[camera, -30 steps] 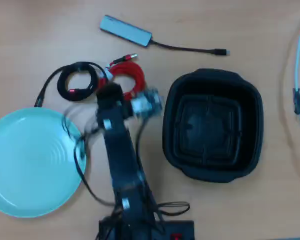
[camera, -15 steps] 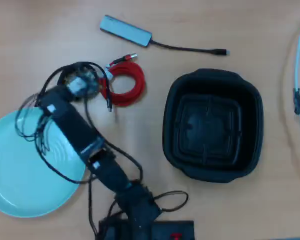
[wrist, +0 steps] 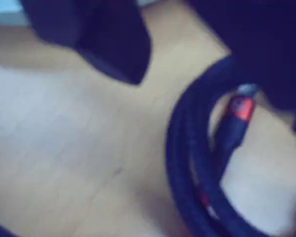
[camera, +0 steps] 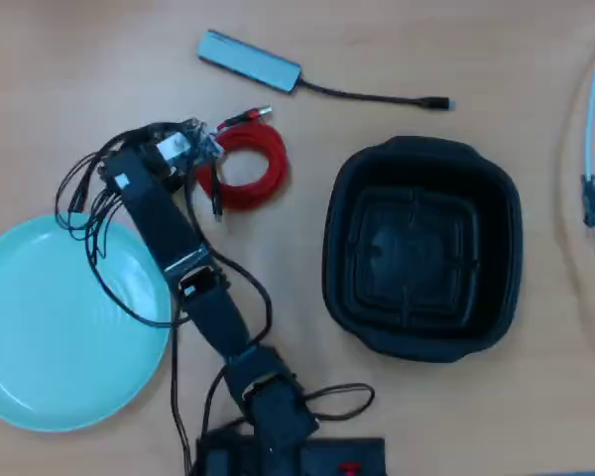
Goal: Put a black charging cable in a black bowl and put a red charging cable in a green bowl
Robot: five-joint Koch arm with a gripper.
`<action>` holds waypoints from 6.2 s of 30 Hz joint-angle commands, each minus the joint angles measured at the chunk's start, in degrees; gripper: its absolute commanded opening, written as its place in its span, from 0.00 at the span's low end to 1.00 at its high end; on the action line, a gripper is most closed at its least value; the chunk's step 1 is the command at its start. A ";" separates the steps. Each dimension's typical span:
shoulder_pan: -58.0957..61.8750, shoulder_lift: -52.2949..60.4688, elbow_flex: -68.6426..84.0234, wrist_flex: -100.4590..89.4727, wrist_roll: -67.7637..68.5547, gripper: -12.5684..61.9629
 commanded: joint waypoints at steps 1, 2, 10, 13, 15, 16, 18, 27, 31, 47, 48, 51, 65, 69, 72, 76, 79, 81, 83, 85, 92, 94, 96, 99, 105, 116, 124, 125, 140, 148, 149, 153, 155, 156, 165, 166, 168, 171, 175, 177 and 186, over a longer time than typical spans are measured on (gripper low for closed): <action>1.58 -2.46 -5.36 2.81 0.44 0.62; 2.11 -3.78 -5.62 2.64 0.53 0.62; 1.93 -6.68 -5.27 2.90 0.44 0.61; 1.76 -6.42 -5.36 3.34 0.44 0.49; 1.58 -6.24 -5.54 3.69 0.53 0.25; 1.49 -6.15 -5.62 3.69 0.70 0.10; 1.23 -6.15 -5.62 3.69 0.88 0.06; -0.79 3.43 -7.03 4.66 -0.18 0.06; -2.02 11.60 -7.21 5.27 -1.67 0.06; 6.59 36.12 -6.24 9.40 -3.52 0.06; 9.67 37.79 -6.24 10.28 -3.43 0.06; 17.40 42.19 -5.89 12.13 -2.90 0.06; 58.62 50.36 17.49 14.33 -2.02 0.06; 65.57 50.10 19.34 14.33 -2.02 0.06; 69.17 49.92 21.88 14.33 -1.76 0.06; 69.79 44.30 25.40 14.24 0.35 0.06; 68.12 38.50 24.35 14.15 2.55 0.07; 65.21 37.44 23.29 14.24 2.81 0.11; 64.78 37.27 23.64 14.24 2.64 0.22; 64.25 37.27 23.82 14.24 2.46 0.41; 61.79 37.71 23.29 14.24 2.37 0.88; 59.24 38.14 22.94 14.15 1.93 0.91; 54.40 38.23 22.59 14.15 1.85 0.92; 45.53 38.94 21.88 14.15 1.93 0.92; 23.12 38.58 21.01 10.99 1.76 0.92; 6.24 18.63 18.63 8.53 20.04 0.91; 7.82 10.81 14.68 8.70 29.97 0.92; 8.79 10.55 14.85 8.70 30.67 0.92; 12.48 2.29 14.77 8.61 34.80 0.91; 12.04 2.29 15.03 9.14 35.24 0.28; 12.04 2.37 15.12 9.23 35.24 0.14; 12.04 2.64 15.12 9.23 35.16 0.10; 12.04 2.81 14.68 9.23 34.98 0.07; 12.04 2.81 14.59 9.23 34.89 0.08; 11.25 20.30 14.15 9.05 34.89 0.07; 10.81 23.20 13.45 8.96 34.89 0.07; 9.67 28.48 10.28 8.96 34.89 0.07; 6.77 31.99 6.33 9.14 34.72 0.07; 1.93 34.10 2.29 9.05 31.11 0.07; -0.09 34.37 -0.26 8.96 28.65 0.07; -14.94 35.16 -4.75 8.88 24.96 0.07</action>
